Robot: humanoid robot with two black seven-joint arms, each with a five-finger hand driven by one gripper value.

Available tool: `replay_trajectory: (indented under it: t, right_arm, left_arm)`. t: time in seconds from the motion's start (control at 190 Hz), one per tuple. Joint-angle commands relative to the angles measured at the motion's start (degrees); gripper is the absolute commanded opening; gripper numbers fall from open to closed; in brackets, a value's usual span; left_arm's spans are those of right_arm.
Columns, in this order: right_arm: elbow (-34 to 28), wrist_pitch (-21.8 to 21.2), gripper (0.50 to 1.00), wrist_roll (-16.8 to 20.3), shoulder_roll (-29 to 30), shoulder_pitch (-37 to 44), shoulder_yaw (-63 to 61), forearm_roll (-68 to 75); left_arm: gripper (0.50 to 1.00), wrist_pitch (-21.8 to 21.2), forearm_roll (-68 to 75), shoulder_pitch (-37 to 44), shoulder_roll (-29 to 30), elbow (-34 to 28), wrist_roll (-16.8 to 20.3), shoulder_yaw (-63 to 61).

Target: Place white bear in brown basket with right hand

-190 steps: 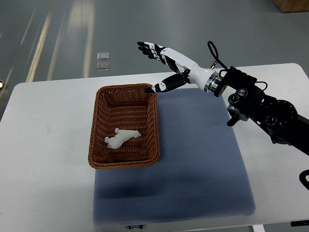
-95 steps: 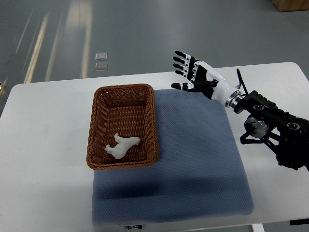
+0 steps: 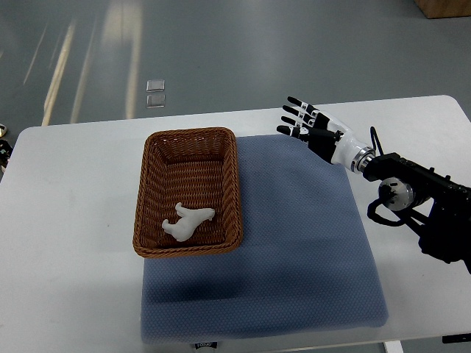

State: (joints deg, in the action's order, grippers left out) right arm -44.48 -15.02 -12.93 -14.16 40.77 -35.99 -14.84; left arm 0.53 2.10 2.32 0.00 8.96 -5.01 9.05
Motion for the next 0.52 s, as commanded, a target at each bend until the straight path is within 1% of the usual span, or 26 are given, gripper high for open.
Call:
replay_trajectory:
  t: [0.0,0.512]
  right_arm:
    - [0.1,0.08,0.962,-0.42,-0.35,-0.16,-0.13,0.08]
    - [0.27,-0.18,0.962,-0.6,0.09,-1.74,-0.22,0.08]
  left_arm:
    - [1.0,0.0,0.01,-0.03,0.0,0.0,0.0,0.0]
    - [1.0,0.0,-0.08,-0.03,0.0,0.0,0.0,0.0]
